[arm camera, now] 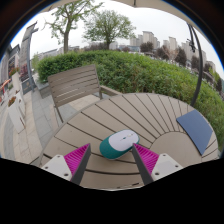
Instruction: Arrange mouse
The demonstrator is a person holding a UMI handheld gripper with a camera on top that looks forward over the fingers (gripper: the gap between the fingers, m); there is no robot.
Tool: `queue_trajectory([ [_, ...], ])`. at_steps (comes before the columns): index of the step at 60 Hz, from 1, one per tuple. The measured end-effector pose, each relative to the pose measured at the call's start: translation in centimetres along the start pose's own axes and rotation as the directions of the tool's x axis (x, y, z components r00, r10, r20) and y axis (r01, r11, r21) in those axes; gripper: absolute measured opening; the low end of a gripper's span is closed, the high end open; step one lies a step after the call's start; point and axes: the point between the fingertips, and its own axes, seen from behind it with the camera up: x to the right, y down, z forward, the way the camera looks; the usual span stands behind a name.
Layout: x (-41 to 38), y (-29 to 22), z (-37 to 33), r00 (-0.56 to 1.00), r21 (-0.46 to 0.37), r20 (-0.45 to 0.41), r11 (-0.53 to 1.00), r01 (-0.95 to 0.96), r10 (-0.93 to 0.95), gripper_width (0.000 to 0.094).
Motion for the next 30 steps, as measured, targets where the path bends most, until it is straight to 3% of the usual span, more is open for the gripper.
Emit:
queue_trajectory([
  [30,-1.4,-2.9,5.2,1.0,-0.007,0.022,1.0,0.011,-0.011,0.0826],
])
